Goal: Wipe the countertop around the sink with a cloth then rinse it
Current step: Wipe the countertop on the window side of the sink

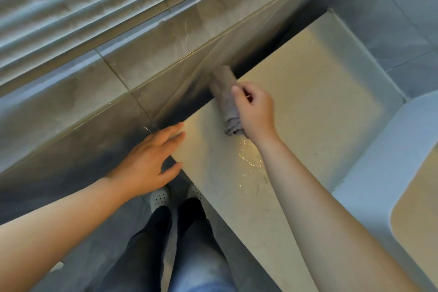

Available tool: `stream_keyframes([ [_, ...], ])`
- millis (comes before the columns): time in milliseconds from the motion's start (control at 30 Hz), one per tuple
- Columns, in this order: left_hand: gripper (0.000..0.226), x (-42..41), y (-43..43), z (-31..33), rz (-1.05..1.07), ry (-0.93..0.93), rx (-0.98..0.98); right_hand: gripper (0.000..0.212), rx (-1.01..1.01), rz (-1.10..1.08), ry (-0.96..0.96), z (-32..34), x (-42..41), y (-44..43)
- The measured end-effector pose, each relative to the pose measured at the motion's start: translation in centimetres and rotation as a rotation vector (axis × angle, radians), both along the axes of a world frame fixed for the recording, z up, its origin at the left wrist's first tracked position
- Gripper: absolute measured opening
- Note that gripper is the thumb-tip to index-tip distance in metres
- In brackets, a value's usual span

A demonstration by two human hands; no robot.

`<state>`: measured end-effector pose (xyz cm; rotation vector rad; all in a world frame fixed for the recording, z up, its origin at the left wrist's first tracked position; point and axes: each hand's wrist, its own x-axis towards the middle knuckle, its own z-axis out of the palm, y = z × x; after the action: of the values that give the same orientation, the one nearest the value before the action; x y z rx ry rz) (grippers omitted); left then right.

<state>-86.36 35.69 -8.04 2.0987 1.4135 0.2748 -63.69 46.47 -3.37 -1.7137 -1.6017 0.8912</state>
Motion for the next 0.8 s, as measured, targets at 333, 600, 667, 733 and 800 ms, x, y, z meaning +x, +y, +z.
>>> stream_keyframes([
  [333,0.077,0.0,-0.1,0.6,-0.019,0.000,-0.013,0.018,0.081,-0.440,-0.276,-1.8,7.1,-8.6],
  [600,0.073,-0.8,-0.9,0.4,0.010,-0.020,0.000,0.015,0.100,-0.417,-0.329,-4.8,1.8,-7.1],
  [667,0.072,-1.3,-1.5,0.2,0.022,-0.036,0.000,0.015,0.104,-0.376,-0.320,-5.0,-0.1,-6.6],
  [733,0.072,-1.8,-1.9,0.2,0.034,-0.065,0.002,0.015,0.108,-0.321,-0.302,-5.2,-2.2,-6.1],
  [800,0.072,-2.4,-2.1,0.4,0.046,-0.082,-0.019,0.016,0.106,-0.270,-0.278,-5.4,-4.1,-5.7],
])
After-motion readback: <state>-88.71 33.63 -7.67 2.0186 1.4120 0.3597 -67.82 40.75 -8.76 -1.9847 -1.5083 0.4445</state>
